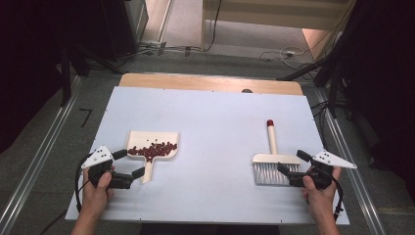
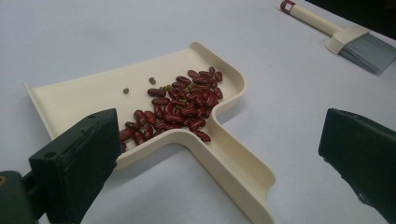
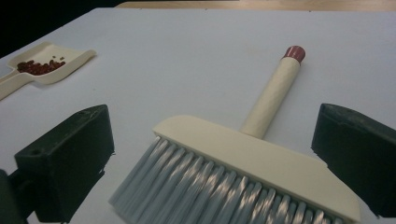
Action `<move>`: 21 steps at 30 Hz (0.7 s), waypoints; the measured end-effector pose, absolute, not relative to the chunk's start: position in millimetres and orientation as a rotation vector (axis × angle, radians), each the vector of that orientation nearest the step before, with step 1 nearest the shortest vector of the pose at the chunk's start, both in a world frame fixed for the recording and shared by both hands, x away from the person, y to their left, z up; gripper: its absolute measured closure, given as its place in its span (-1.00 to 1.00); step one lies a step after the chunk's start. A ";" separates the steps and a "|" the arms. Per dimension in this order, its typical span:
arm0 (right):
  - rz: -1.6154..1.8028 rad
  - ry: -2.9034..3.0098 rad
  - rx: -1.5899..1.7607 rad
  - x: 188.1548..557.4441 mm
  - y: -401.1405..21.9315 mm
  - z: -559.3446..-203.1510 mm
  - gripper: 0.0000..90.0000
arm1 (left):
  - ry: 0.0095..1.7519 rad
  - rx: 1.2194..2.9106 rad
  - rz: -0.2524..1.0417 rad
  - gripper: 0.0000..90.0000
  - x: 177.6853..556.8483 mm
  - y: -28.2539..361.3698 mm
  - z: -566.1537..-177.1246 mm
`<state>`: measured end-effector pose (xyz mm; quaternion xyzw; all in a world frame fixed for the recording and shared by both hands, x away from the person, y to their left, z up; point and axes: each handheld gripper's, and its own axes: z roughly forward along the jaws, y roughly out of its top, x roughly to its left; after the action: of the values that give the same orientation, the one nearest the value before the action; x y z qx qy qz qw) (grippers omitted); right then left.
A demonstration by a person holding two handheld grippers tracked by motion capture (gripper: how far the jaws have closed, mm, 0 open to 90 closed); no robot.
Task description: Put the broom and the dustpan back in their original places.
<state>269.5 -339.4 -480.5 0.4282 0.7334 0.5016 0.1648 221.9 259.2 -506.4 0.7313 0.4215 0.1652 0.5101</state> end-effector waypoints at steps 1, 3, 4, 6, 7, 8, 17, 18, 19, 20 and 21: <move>1.435 2.086 1.221 267.3 -341.7 -482.6 -1.00 | 1.015 1.761 0.404 -1.00 221.9 260.0 -507.6; 1.430 2.085 1.226 263.8 -346.2 -486.8 -1.00 | 1.013 1.761 0.409 -1.00 222.1 262.2 -510.0; 1.425 2.084 1.222 262.5 -348.8 -488.7 -1.00 | 1.015 1.758 0.407 -1.00 222.2 263.3 -510.8; 1.406 2.082 1.221 259.9 -354.5 -492.0 -1.00 | 1.002 1.746 0.418 -1.00 221.3 264.3 -510.4; 1.415 2.077 1.224 258.7 -358.4 -493.5 -1.00 | 0.995 1.743 0.427 -1.00 220.1 264.6 -510.3; 1.434 2.073 1.219 257.3 -362.4 -495.1 -1.00 | 0.989 1.736 0.434 -1.00 219.2 264.9 -510.8; 1.357 2.031 1.199 254.4 -391.5 -503.0 -1.00 | 0.961 1.707 0.439 -1.00 216.5 269.0 -513.2; 1.378 2.024 1.217 255.9 -393.3 -505.0 -1.00 | 0.962 1.703 0.451 -1.00 215.9 269.7 -513.4; 1.414 2.019 1.227 256.7 -394.2 -506.4 -1.00 | 0.967 1.692 0.458 -1.00 214.8 270.4 -513.4; 1.419 2.022 1.228 256.2 -393.5 -506.3 -1.00 | 0.963 1.678 0.457 -1.00 214.3 271.6 -513.5; 1.412 2.027 1.222 255.8 -392.6 -506.4 -1.00 | 0.971 1.664 0.457 -1.00 214.1 273.3 -513.5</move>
<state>255.8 -392.6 -506.4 0.4351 0.7219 0.5028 0.1914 214.1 273.3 -513.5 0.7027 0.4098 0.1928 0.5487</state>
